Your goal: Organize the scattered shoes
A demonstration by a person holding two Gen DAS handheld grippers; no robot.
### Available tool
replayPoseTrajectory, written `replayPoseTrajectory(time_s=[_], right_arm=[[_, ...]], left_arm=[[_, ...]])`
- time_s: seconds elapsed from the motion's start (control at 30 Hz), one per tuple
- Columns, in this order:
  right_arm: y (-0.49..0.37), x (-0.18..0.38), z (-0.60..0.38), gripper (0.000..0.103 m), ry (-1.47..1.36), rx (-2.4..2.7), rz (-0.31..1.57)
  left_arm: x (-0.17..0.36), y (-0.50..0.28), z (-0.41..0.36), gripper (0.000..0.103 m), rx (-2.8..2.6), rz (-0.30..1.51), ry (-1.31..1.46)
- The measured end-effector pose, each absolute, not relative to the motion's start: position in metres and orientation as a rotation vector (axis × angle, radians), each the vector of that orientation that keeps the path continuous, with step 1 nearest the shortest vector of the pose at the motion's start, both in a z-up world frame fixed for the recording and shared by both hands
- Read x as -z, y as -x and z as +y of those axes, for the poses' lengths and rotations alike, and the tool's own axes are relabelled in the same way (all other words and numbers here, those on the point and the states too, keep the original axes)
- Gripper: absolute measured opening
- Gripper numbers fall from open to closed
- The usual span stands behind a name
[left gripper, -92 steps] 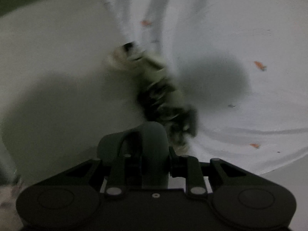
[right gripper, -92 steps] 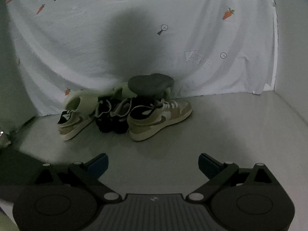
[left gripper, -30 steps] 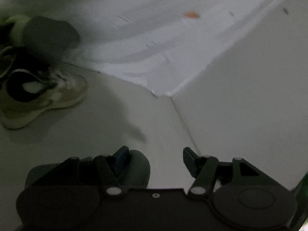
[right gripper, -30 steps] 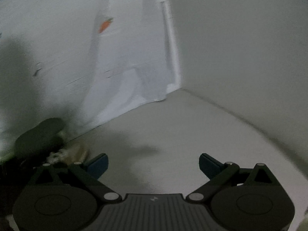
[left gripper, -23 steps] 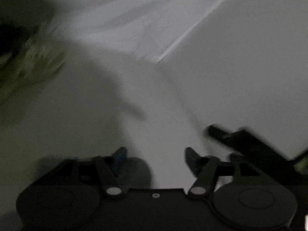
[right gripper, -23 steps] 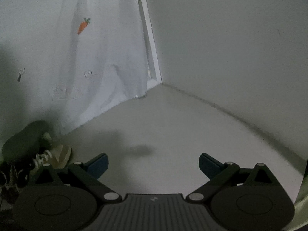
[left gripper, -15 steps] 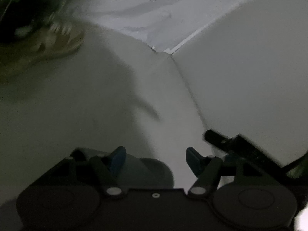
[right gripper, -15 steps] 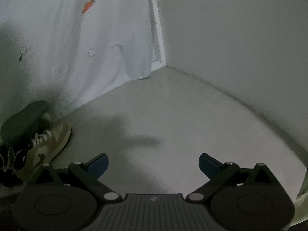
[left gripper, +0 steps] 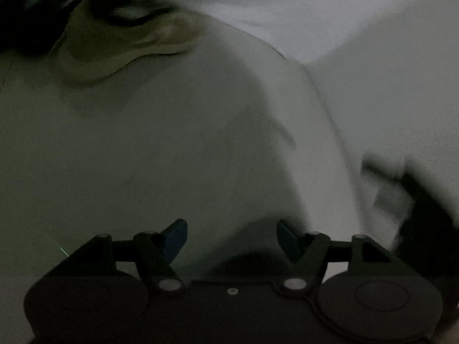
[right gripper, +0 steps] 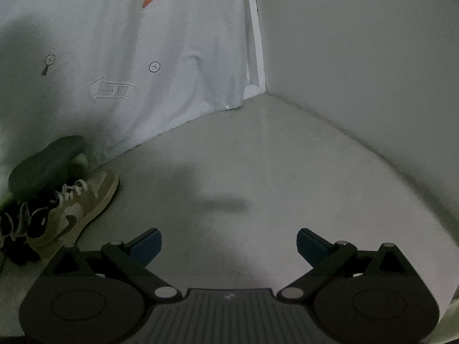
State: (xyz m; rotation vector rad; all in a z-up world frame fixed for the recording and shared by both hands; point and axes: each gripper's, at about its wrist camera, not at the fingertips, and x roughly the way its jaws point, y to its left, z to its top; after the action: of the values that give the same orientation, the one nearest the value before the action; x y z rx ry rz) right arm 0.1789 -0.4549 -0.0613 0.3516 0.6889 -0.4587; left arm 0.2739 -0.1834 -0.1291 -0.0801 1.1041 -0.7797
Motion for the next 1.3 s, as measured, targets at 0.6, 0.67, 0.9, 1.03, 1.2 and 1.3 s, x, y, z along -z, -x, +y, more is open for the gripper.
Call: replayPoseTrajectory(time_s=[0.6,0.67,0.9,1.03,1.2,1.3], right_arm=[[-0.166,0.069,-0.450,0.100,-0.334,0.423,0.696],[-0.166,0.071,-0.450,0.100,-0.333,0.422,0.700],[-0.182,0.077,-0.441,0.100,-0.318,0.357,0.725],[-0.191,0.079,-0.435,0.100,-0.304,0.313,0.734],[-0.208,0.082,-0.423,0.100,-0.279,0.240,0.733],[-0.220,0.087,-0.417,0.100,-0.290,0.196,0.737]], left_arm=[[0.162,-0.257,-0.260,0.018,0.898,0.869,-0.085],[0.163,-0.264,-0.252,0.017,0.755,0.866,-0.005],[0.158,-0.288,-0.218,0.022,0.420,0.904,0.214],[0.134,-0.278,-0.198,0.068,0.462,0.904,0.159],[0.109,-0.269,-0.139,0.076,0.468,0.816,0.367],[0.092,-0.287,-0.117,0.079,0.443,0.723,0.520]])
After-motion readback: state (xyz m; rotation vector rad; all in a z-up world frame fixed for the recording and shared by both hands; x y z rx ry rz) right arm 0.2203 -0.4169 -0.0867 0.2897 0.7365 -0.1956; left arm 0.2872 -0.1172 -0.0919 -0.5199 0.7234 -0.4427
